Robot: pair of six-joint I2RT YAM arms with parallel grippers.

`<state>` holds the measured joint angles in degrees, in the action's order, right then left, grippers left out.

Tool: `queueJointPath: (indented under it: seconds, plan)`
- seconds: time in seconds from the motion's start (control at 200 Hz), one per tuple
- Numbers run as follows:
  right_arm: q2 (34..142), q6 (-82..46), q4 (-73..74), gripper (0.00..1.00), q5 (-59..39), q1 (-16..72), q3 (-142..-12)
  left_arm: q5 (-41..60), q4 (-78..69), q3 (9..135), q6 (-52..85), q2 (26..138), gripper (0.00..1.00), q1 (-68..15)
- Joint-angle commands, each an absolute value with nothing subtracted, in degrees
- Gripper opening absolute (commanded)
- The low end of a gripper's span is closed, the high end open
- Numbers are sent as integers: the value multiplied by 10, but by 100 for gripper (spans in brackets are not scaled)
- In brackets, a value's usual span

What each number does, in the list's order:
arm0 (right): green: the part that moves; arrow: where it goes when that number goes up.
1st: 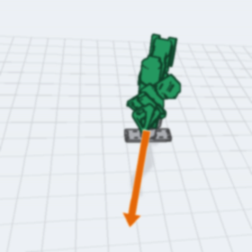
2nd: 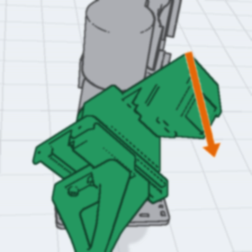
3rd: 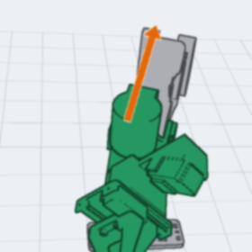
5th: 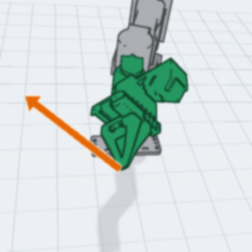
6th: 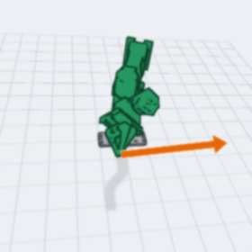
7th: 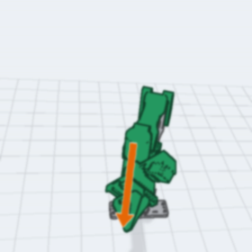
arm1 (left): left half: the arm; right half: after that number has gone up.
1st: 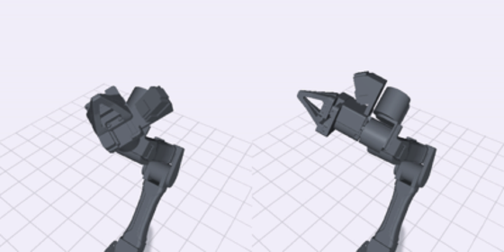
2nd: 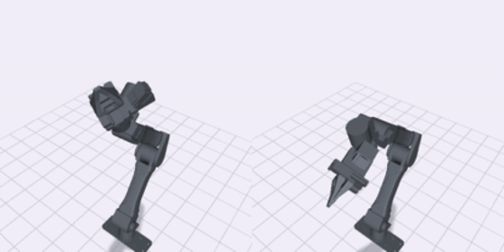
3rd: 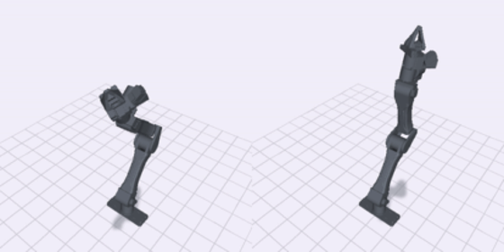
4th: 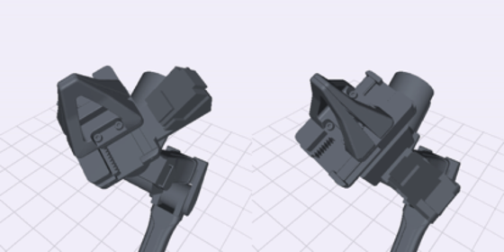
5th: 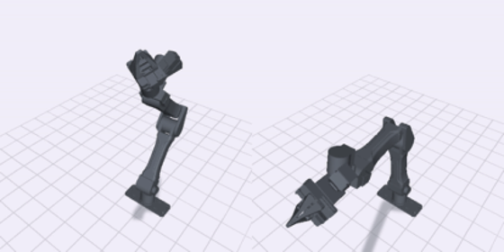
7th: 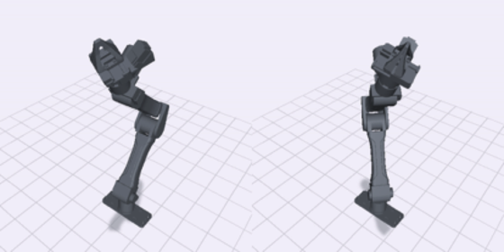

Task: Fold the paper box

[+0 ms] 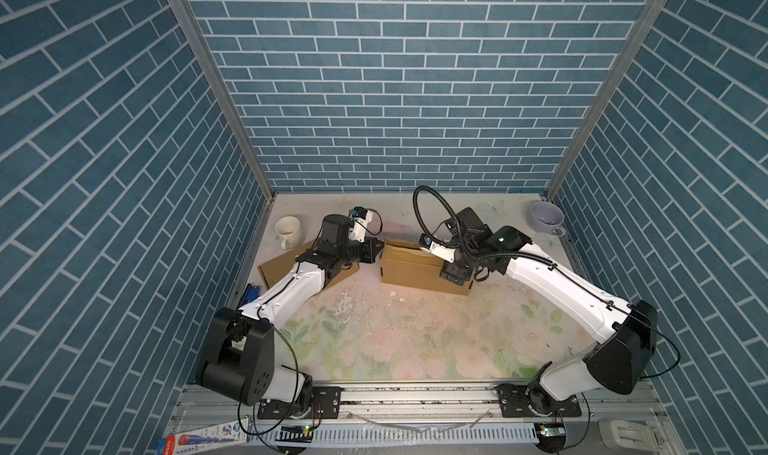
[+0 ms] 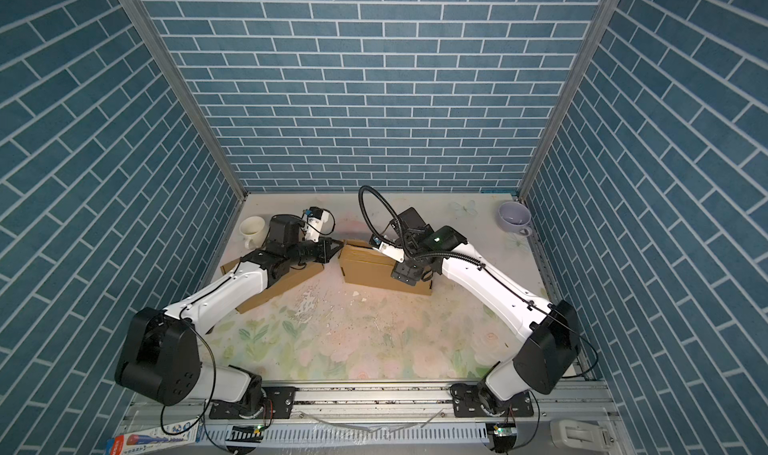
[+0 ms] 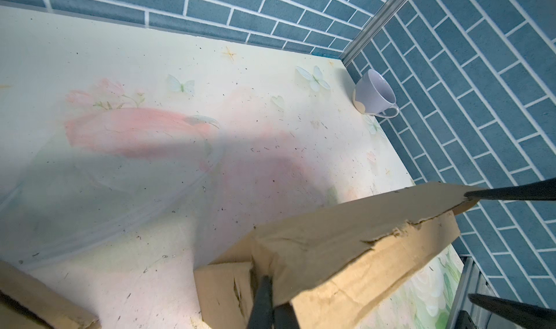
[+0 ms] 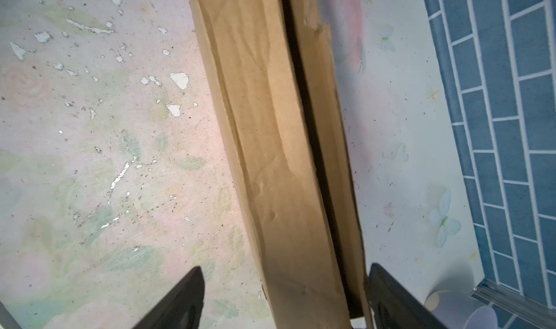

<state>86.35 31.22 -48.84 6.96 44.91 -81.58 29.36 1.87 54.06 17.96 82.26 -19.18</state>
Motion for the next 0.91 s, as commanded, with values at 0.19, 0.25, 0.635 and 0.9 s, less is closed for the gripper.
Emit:
queueJointPath:
  seconds: [0.19,0.25,0.635,0.9]
  plan:
    - [902,366,-402,67,197,493,-776,288,128,532,169,851,2,-203]
    - [903,364,-393,57,214,500,-767,289,132,533,165,849,3,-206]
    - [886,342,-325,34,257,512,-674,364,139,535,151,796,30,-200]
    - [872,322,-294,27,270,519,-643,394,95,566,229,768,54,-134]
